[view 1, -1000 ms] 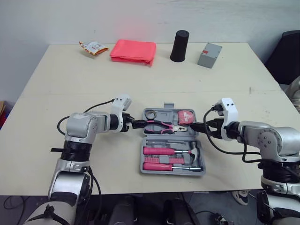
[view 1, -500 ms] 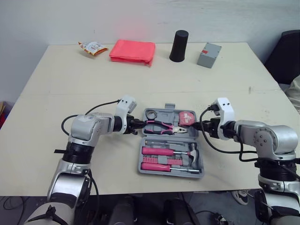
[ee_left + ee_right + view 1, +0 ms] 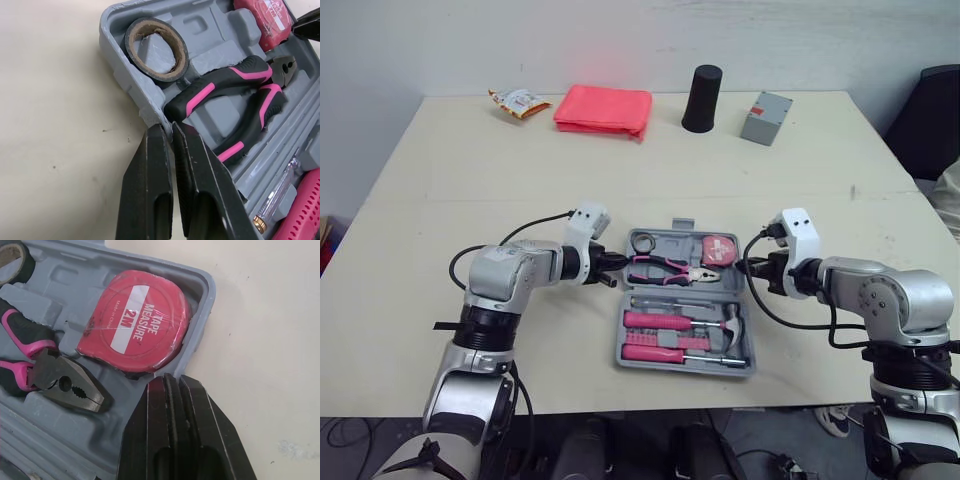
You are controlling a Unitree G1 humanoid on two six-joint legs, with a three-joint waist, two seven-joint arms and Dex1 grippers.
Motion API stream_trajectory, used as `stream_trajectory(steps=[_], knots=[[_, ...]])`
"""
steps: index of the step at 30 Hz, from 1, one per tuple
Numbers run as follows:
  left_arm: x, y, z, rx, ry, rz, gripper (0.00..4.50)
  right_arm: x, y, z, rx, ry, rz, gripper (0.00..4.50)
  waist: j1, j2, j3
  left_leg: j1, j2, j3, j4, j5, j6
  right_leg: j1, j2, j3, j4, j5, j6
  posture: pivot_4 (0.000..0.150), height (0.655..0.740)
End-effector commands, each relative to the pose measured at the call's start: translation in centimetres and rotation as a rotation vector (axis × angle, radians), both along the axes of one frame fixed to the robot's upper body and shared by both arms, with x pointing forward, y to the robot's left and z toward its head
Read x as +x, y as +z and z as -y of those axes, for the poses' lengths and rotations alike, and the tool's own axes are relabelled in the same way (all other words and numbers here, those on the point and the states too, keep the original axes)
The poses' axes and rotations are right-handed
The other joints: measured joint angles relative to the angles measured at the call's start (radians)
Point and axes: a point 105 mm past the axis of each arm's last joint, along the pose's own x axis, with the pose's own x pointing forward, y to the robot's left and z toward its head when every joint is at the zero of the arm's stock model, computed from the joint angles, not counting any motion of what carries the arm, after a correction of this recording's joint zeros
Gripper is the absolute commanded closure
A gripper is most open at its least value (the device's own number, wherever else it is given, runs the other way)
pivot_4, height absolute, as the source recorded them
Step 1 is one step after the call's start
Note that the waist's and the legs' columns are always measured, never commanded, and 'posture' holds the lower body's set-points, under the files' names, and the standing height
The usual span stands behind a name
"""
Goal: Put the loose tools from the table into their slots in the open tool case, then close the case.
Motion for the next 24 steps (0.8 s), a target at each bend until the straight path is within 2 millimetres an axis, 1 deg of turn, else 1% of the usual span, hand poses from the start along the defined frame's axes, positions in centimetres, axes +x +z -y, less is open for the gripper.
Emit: stream_trajectory(steps=[1,2,5,6,7,9,12,16,18,20,22,24], knots=[[0.3,2.6,1.7,-0.033,-0.061,0.171,4.50,0.6,3.1,-1.4,-0.017,0.062,0.181,4.44,-0.001,0.000,0.000,0.000,0.000,0.000,0.000,0.000,0.000,-0.001,0.000,0.000,0.000,0.000,0.000,0.150,0.7361],[0.4,2.9,1.7,-0.033,-0.063,0.194,4.50,0.6,3.3,-1.5,-0.023,0.064,0.198,4.44,-0.001,0.000,0.000,-0.001,0.000,0.001,0.000,0.000,0.000,-0.002,0.000,0.000,0.000,0.000,0.000,0.150,0.7361],[1.2,5.9,2.1,-0.010,-0.101,0.465,4.50,1.8,5.9,-1.5,-0.085,0.041,0.416,4.44,0.000,0.000,0.000,-0.003,0.000,0.003,-0.001,0.001,-0.001,-0.006,0.000,0.002,0.001,0.000,0.000,0.150,0.7361],[1.3,6.4,2.1,0.016,-0.115,0.542,4.50,2.0,6.5,-1.6,-0.096,0.038,0.473,4.44,0.000,0.000,0.000,-0.005,0.000,0.005,-0.001,0.001,0.000,-0.009,0.001,0.002,0.002,0.000,0.000,0.150,0.7361],[1.5,6.3,1.9,0.047,-0.121,0.603,4.50,2.0,6.6,-1.5,-0.125,0.041,0.519,4.44,0.000,-0.001,0.000,-0.006,0.000,0.007,-0.001,0.002,0.000,-0.012,0.001,0.001,0.004,0.000,0.000,0.150,0.7361],[1.6,5.7,1.3,0.076,-0.113,0.682,4.50,2.0,5.9,-1.2,-0.181,0.027,0.572,4.44,-0.001,-0.001,0.000,-0.006,0.000,0.009,-0.002,0.002,0.000,-0.013,0.001,0.001,0.007,0.000,0.000,0.150,0.7361],[1.5,5.3,0.3,0.069,-0.073,0.780,4.50,1.2,4.6,-1.3,-0.256,0.052,0.677,4.44,-0.001,-0.001,0.000,-0.004,0.000,0.011,-0.004,0.002,0.000,-0.013,0.001,0.001,0.006,0.000,0.000,0.150,0.7361],[0.3,4.0,-0.7,0.067,-0.029,0.870,4.50,0.3,2.9,-0.3,-0.333,0.027,0.786,4.44,-0.005,-0.001,0.000,-0.004,0.001,0.012,-0.003,0.002,0.001,-0.012,0.001,0.001,0.006,0.000,0.001,0.150,0.7361],[-0.3,3.5,-1.0,0.098,-0.013,0.924,4.50,-0.1,2.1,-0.2,-0.349,0.032,0.816,4.44,-0.004,-0.001,0.000,-0.003,0.001,0.012,-0.003,0.002,0.001,-0.012,0.001,0.002,0.006,0.000,0.001,0.150,0.7361],[-0.6,3.2,-1.7,0.149,0.030,0.988,4.50,-0.7,1.2,0.1,-0.384,0.051,0.846,4.44,-0.004,-0.001,0.000,-0.001,0.001,0.012,-0.003,0.002,0.001,-0.011,0.001,0.002,0.005,0.000,0.001,0.150,0.7361],[-0.8,2.7,-2.5,0.180,0.077,1.001,4.50,-1.2,0.4,0.3,-0.413,0.071,0.868,4.44,-0.004,-0.001,0.000,0.000,0.001,0.012,-0.003,0.002,0.001,-0.011,0.001,0.002,0.005,0.000,0.001,0.150,0.7361],[-1.1,2.5,-3.0,0.176,0.114,0.990,4.50,-1.6,0.3,0.7,-0.414,0.072,0.879,4.44,-0.004,-0.001,0.000,0.000,0.001,0.012,-0.003,0.002,0.001,-0.011,0.001,0.002,0.005,0.000,0.001,0.150,0.7361]])
